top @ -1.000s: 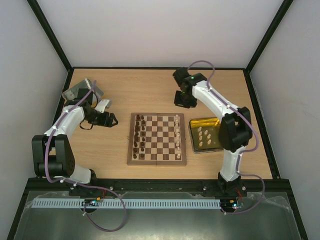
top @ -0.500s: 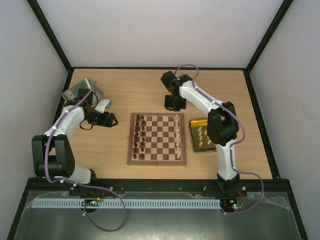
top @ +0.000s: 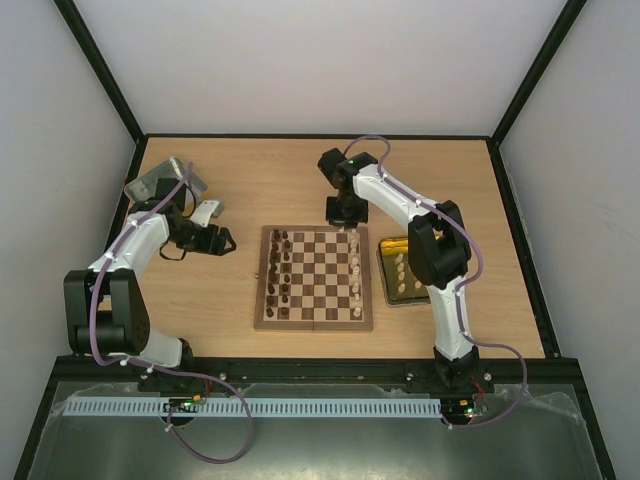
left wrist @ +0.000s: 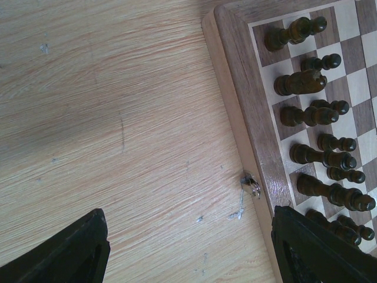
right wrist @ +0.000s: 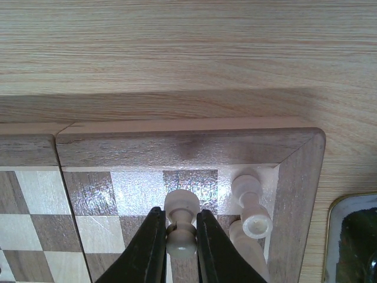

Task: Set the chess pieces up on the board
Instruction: Place the chess piece on the chessboard.

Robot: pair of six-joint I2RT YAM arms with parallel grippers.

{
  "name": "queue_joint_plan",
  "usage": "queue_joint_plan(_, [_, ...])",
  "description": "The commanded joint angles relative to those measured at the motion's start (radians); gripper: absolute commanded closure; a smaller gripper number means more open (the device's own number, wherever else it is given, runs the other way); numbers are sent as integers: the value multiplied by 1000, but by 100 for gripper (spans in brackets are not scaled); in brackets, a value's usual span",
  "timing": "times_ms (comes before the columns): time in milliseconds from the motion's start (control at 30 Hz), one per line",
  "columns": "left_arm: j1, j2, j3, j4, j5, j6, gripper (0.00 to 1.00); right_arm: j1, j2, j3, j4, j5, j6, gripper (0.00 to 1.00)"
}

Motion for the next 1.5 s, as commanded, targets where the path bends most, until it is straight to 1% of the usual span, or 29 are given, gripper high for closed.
queue_joint_plan(0, [-5, -11, -8, 0, 0, -4, 24, 6, 27, 2, -30, -6, -13, 89])
queue_joint_plan(467, [-5, 0, -14, 4, 4, -2, 24, 7, 39, -16, -31, -4, -15, 87])
queue_joint_plan(733, [-5, 5, -15, 5, 6, 0, 24, 7, 39, -19, -30, -6, -16, 83])
queue_joint_plan(1033, [-6, 4, -16, 7, 7, 0, 24, 7, 35, -25, -32, -6, -15, 84])
queue_joint_plan(1067, [-5, 3, -16, 7, 7, 0, 24, 7, 34, -24, -32, -6, -15, 84])
queue_joint_plan(1133, [-5, 2, -17, 7, 7, 0, 24, 7, 28, -23, -33, -2, -15, 79])
queue_joint_plan(1233, [-5, -1, -16, 7, 7, 0, 24, 7, 24, -24, -37, 7, -15, 76])
queue_joint_plan(1467, [-5, -5, -16, 7, 7, 0, 24, 7, 10, -13, -38, 21, -9, 75])
